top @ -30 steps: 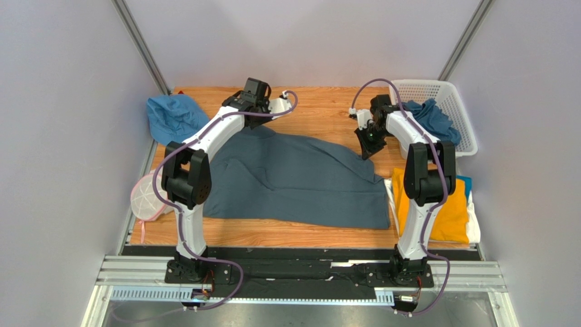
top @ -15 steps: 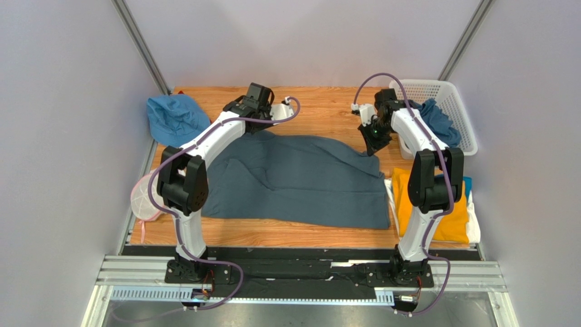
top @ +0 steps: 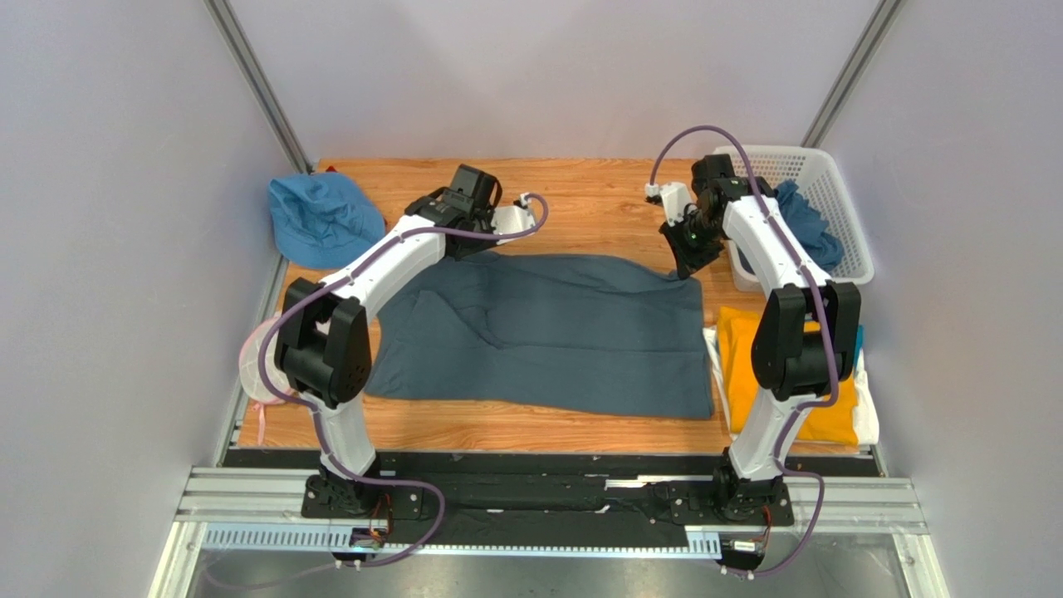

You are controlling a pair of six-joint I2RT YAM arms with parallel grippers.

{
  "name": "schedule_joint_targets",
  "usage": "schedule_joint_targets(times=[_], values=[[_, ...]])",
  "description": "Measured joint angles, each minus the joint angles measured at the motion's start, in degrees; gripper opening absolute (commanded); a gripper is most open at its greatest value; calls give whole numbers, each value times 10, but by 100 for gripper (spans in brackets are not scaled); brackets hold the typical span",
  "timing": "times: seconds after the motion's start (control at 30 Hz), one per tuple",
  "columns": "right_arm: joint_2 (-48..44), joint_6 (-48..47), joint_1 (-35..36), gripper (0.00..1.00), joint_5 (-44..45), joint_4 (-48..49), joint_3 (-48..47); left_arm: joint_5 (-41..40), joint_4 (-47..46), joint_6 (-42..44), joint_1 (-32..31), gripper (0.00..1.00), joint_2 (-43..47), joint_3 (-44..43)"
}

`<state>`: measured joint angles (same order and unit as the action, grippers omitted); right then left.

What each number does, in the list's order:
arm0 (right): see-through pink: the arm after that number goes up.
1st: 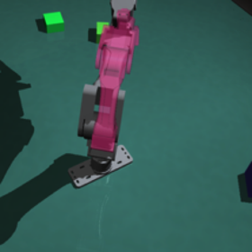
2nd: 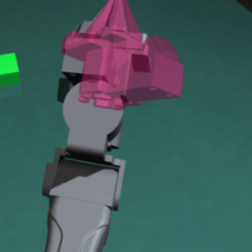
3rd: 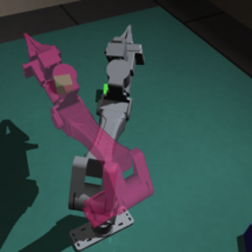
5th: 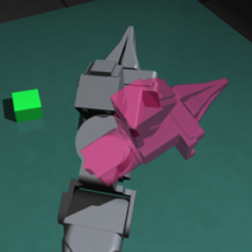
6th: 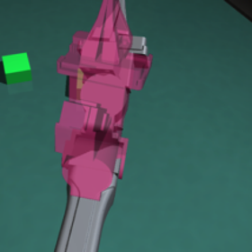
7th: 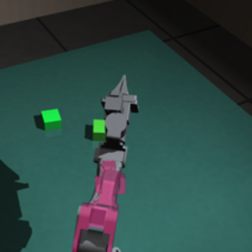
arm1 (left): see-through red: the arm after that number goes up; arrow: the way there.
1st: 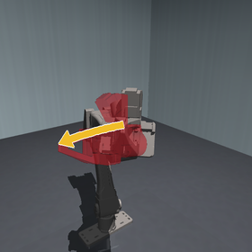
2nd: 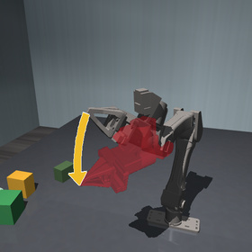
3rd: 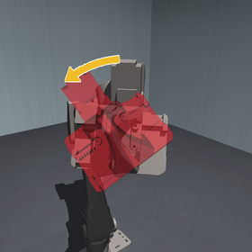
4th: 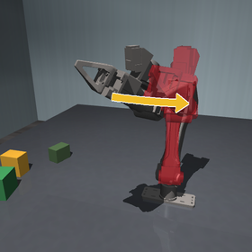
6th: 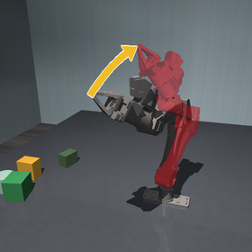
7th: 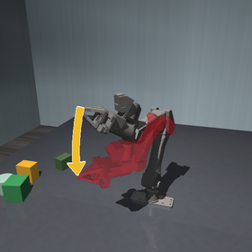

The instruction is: Fold and stack the t-shirts

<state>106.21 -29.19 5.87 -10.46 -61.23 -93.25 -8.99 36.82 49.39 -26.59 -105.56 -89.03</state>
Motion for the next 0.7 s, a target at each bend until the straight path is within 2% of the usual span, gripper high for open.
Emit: schedule_joint_targets(times=[0.3,0.7], values=[[-17,-16,1,0,3,-2,45,-9,21,-2,-28,0,85,80],[-29,-42,1,0,7,5,108,-30,46,-27,-79,0,110,133]])
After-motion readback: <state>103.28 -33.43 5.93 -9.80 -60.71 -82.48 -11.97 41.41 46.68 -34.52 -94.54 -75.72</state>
